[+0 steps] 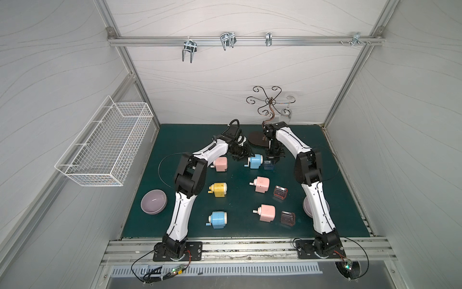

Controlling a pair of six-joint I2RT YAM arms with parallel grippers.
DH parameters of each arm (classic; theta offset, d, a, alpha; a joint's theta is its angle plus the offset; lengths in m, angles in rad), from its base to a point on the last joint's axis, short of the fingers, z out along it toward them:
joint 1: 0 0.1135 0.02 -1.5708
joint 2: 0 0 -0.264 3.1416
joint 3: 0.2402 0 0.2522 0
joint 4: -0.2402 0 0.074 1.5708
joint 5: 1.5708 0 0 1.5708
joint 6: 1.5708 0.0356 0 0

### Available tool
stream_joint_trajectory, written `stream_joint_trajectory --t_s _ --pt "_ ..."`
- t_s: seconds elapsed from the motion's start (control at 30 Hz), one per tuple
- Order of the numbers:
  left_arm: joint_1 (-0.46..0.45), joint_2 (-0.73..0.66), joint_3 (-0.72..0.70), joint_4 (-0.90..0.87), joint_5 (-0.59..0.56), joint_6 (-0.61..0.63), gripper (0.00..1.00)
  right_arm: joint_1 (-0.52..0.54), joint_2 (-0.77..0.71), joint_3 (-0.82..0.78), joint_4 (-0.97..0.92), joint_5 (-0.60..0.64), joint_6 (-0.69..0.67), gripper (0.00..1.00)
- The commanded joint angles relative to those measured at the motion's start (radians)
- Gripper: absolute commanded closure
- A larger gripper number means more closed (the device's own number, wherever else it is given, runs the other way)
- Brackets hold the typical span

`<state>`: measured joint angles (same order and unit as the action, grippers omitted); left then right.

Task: Put the tray back into the pencil sharpener
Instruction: Close the container of the pencil sharpener.

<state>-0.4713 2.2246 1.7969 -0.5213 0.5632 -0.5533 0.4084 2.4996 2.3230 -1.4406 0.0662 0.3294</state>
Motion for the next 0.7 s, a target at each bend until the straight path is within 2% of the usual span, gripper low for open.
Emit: stream_joint_trajectory --t_s 0.0,0.67 --pt "-0.005 0.040 0.025 0.002 0.005 0.008 0.47 0.013 0.043 0.028 -0.042 -0.028 -0.019 1.00" --pt "-0.030 0.053 0.021 0.011 0.009 -0.002 0.47 0.011 0.086 0.066 -0.049 -0.128 -0.010 1.00"
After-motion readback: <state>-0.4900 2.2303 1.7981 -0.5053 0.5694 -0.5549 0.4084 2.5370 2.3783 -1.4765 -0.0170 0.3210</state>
